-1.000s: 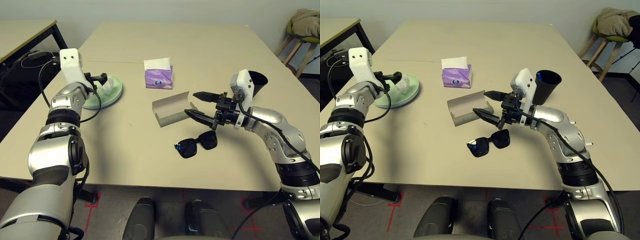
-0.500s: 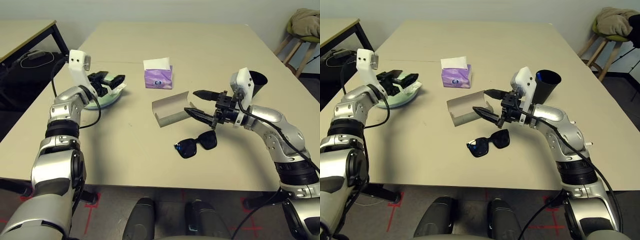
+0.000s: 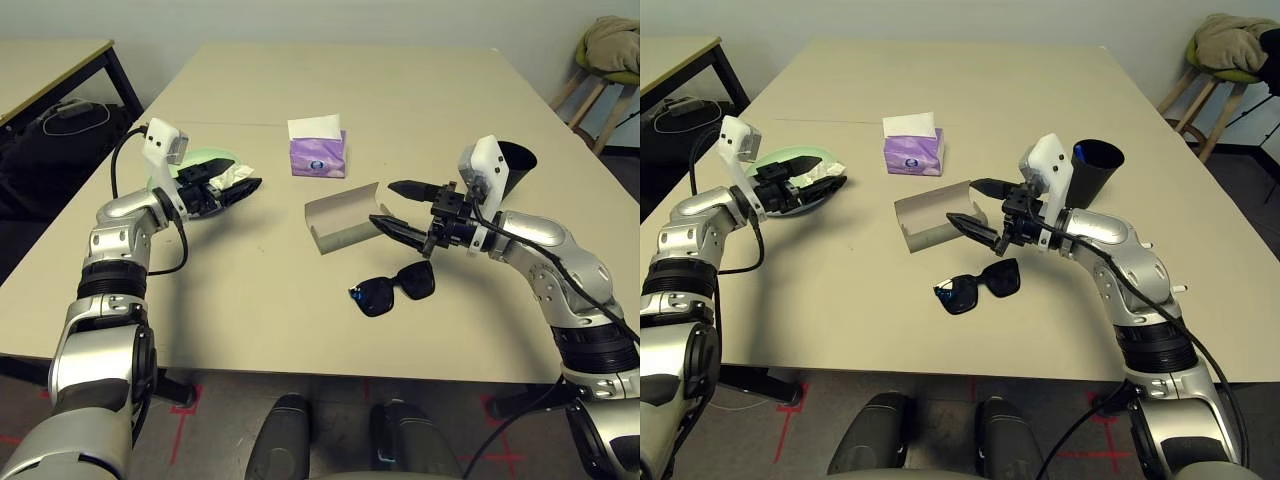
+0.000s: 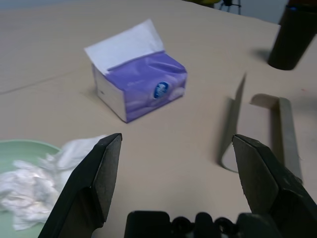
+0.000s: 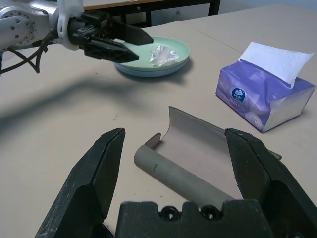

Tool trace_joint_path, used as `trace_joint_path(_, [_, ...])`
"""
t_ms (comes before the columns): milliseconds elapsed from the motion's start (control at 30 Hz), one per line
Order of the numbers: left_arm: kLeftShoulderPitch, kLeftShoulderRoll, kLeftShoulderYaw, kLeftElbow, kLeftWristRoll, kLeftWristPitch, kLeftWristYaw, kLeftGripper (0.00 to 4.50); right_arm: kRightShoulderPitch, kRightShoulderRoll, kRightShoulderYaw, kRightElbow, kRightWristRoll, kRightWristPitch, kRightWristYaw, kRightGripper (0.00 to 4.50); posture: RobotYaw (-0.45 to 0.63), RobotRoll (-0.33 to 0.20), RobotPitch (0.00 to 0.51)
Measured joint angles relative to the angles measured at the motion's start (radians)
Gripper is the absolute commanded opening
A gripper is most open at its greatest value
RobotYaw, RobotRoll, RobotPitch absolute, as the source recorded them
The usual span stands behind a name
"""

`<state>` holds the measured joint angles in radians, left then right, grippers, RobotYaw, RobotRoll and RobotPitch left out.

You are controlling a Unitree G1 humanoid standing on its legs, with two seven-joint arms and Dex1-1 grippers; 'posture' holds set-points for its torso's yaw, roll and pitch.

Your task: Organize and tidy the items on the table.

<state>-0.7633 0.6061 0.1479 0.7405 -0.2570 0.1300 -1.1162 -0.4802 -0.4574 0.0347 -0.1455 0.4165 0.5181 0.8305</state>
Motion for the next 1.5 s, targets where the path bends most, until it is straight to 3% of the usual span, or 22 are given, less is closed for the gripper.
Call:
trace_joint_path(600, [0.199, 0.0, -0.064, -0.25, -0.063, -0.126, -0.327, 4.49, -0.015, -0.104, 0.037, -0.035, -0.056, 0.042, -0.004, 4.5, 0.18, 0.0, 0.139])
trace_joint_path(933, [0.207, -0.004, -0.099, -0.263, -0.076, -0.216, -0.426, 4.49, -0.069, -0.19, 0.081, -0.199, -0.081, 0.199, -0.02, 4.5, 0.18, 0.0, 0.16])
trace_joint_path(1400, [0.243, -0.013, -0.128, -0.394, -0.142, -0.167, -0.449, 4.49, -0.242, -0.342, 0.27, -0.239, -0.077, 0.415, 0.14, 4.5, 0.19, 0.0, 0.179])
trace_joint_path(1500, [0.245, -0.013, -0.141, -0.396, -0.139, -0.185, -0.457, 4.49, -0.314, -0.379, 0.356, -0.243, -0.123, 0.415, 0.173, 4.5, 0.18, 0.0, 0.178])
